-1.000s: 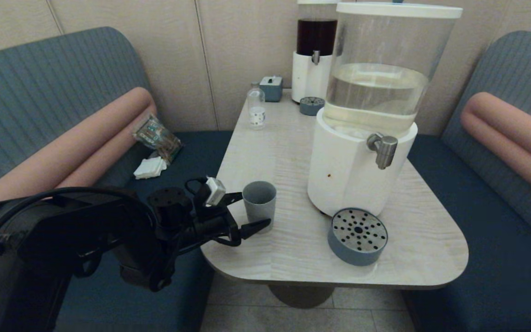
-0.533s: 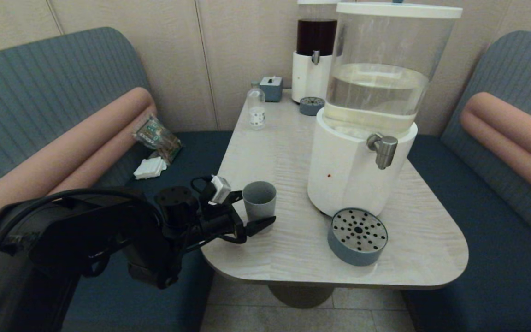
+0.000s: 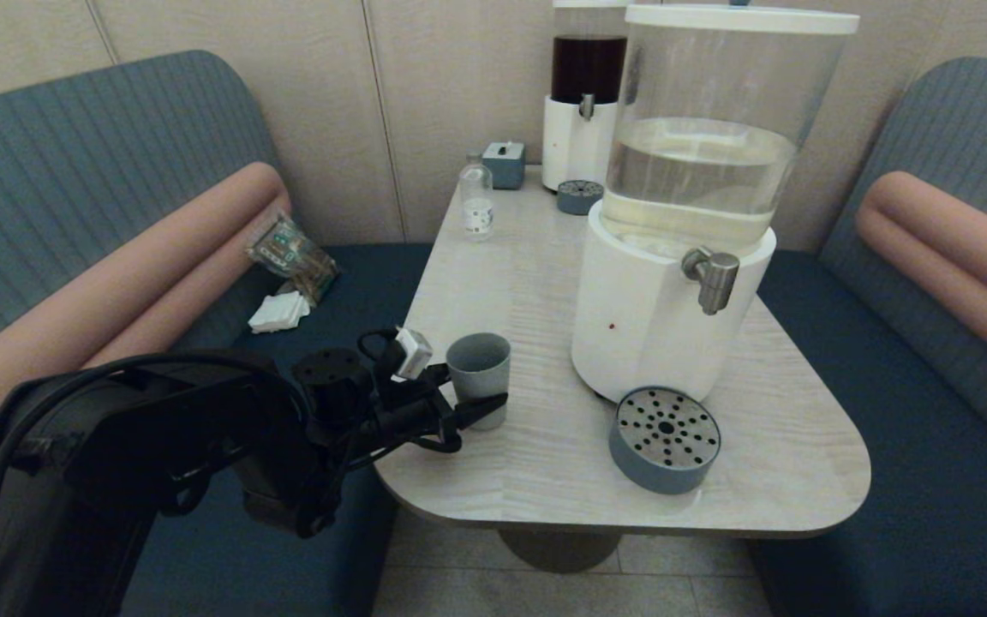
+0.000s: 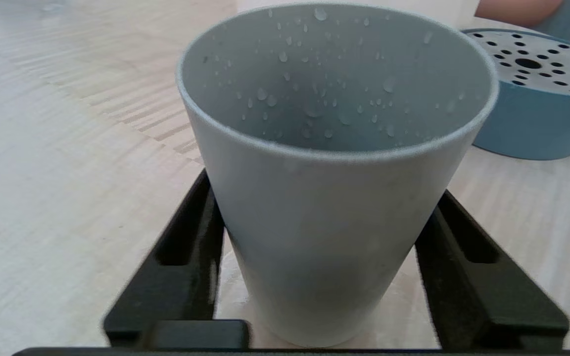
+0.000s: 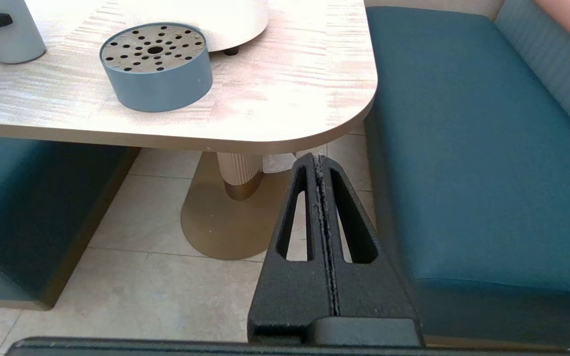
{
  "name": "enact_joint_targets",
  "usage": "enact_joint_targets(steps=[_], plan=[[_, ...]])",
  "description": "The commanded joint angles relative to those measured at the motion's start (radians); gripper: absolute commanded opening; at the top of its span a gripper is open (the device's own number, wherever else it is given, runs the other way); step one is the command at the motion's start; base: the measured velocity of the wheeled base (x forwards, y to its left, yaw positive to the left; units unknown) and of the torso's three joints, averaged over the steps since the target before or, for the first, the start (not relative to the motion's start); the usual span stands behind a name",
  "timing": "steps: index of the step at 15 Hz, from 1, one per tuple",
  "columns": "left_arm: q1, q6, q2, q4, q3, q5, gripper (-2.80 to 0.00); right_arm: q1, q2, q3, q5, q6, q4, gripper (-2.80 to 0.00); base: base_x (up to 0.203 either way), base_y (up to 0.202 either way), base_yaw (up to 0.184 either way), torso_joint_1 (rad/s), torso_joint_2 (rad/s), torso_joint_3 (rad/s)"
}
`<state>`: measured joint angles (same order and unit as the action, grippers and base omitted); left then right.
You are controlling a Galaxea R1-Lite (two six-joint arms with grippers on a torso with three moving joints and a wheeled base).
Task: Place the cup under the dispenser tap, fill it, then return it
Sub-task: Pick up the cup
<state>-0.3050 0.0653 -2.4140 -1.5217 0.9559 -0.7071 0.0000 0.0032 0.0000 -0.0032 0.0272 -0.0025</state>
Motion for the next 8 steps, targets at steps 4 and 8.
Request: enact_joint_targets(steps=[4,8], plan=[[-0.043,0.0,0.07,-0.008,-0.05,0.026,-2.8,0.0,0.0,0.0,-0.001,0.0,-0.001,-2.8,0.0,0.0,0.0,0.0,0.0,0.0],[-0.151,-0.033,0.217,-0.008,-0.15,0.098,-2.8,0.0,0.0,0.002,-0.001,0.002,-0.001,-2.8,0.0,0.0,0.0,0.0,0.0,0.0]])
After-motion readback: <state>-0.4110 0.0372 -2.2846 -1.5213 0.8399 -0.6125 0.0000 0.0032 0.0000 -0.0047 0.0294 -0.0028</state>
